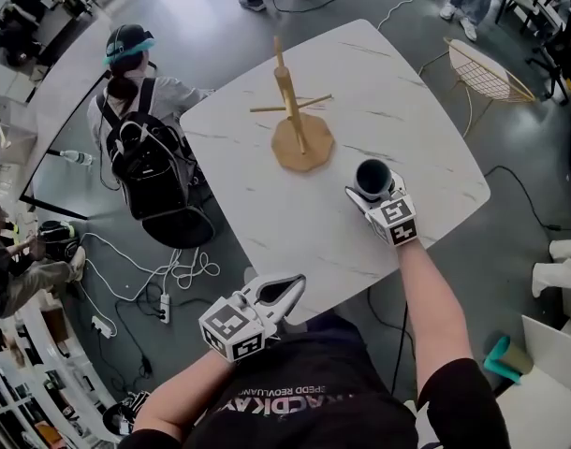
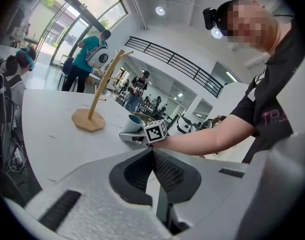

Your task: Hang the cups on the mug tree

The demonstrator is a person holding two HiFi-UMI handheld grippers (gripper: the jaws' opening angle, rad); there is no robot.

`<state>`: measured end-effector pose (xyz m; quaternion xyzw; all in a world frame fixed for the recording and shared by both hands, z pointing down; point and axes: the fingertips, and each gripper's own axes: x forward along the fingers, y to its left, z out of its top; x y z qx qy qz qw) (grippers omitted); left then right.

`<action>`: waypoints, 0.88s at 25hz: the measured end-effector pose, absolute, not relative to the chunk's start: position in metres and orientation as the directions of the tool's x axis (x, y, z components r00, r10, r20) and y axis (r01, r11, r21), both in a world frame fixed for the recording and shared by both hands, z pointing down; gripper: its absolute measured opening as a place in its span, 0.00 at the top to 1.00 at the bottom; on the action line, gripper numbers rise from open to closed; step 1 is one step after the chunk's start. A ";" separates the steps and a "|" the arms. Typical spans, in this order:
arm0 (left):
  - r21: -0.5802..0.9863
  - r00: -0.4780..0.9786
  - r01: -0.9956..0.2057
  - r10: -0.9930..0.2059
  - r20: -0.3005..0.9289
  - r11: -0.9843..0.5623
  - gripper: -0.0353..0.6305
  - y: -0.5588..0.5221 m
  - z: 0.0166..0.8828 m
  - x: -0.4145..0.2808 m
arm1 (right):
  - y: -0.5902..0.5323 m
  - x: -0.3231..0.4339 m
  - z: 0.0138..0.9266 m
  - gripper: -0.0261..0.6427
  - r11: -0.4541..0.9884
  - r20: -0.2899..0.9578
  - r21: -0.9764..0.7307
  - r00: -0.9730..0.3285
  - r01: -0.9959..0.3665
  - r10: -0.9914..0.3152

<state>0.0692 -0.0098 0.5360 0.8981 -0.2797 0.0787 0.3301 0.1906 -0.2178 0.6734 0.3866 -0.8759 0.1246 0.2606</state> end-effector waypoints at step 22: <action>0.552 0.829 -0.558 -0.450 0.333 -0.619 0.96 -0.006 0.538 0.065 | -0.216 0.189 0.679 0.45 0.676 0.544 -0.005 -0.570 -0.737 -0.616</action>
